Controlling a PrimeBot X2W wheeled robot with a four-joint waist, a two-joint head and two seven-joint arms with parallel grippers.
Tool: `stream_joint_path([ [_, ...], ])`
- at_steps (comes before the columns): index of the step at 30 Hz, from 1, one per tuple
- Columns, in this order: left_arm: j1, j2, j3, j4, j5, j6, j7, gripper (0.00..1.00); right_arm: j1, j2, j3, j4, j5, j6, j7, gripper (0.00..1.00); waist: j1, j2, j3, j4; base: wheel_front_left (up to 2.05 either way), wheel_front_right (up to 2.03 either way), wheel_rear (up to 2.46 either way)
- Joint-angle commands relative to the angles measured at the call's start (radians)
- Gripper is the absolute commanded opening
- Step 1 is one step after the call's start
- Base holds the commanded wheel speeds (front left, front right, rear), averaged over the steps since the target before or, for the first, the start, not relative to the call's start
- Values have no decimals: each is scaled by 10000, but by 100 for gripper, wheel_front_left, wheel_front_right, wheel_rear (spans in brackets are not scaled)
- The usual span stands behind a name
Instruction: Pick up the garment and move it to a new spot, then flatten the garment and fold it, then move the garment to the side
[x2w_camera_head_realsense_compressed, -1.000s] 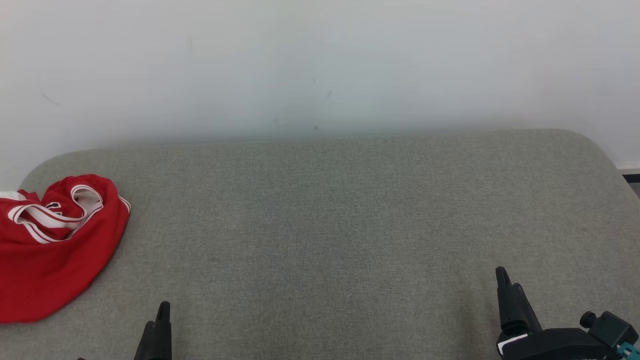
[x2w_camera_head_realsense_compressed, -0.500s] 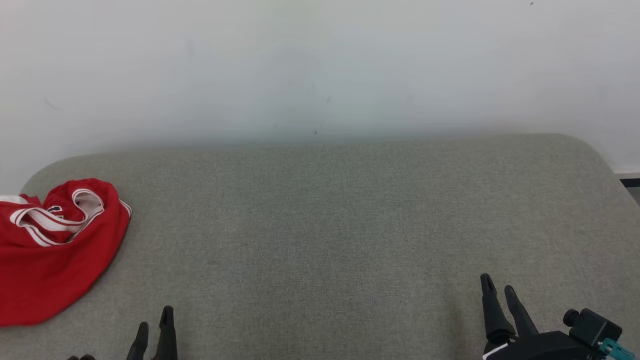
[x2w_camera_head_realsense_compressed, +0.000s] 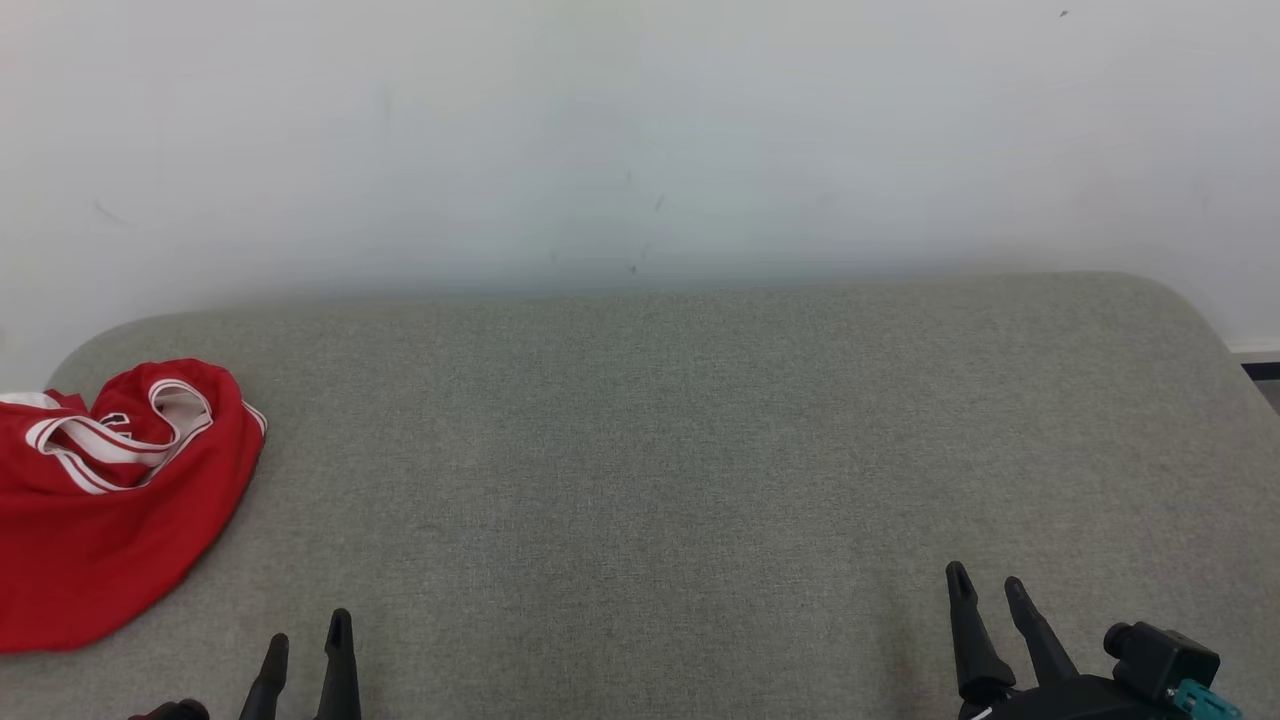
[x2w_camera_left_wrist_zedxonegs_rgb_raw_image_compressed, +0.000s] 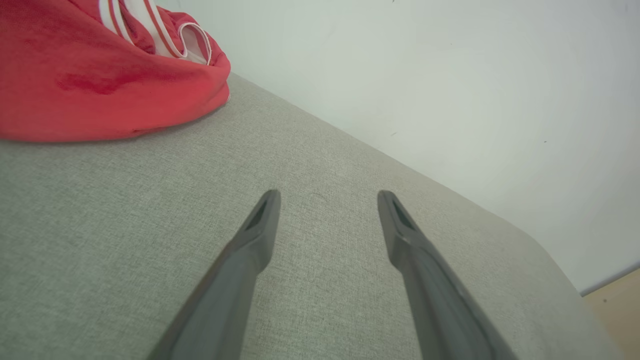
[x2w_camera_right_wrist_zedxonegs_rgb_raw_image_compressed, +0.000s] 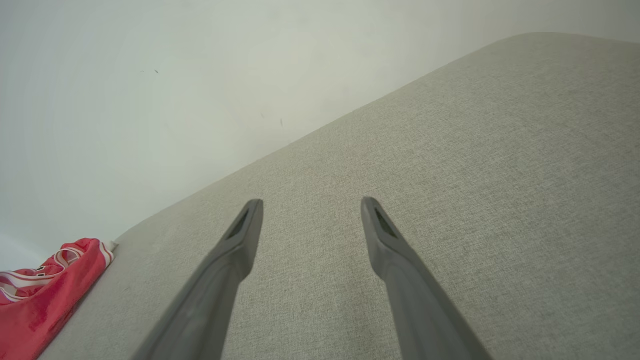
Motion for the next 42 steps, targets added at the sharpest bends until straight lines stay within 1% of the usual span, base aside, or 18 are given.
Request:
stream_joint_path([
  [1,8,69,16,-123,244,-41,-91,100,1,-47,19,-78,-265,39,-81,100,0,0,-5,2,0,0,0],
  [17,130,43,116,-89,1694,-112,-484,100,164,-43,118,-85,-1922,44,-338,100,0,0,-132,-23,0,0,0],
  [25,157,19,154,-7,2234,-157,-661,100,239,-41,173,-62,-2741,40,-444,100,0,0,-208,-13,0,0,0],
  [42,216,-13,223,183,3231,-226,-995,100,297,-38,293,83,-4107,46,-733,100,0,0,-367,-11,0,0,0],
])
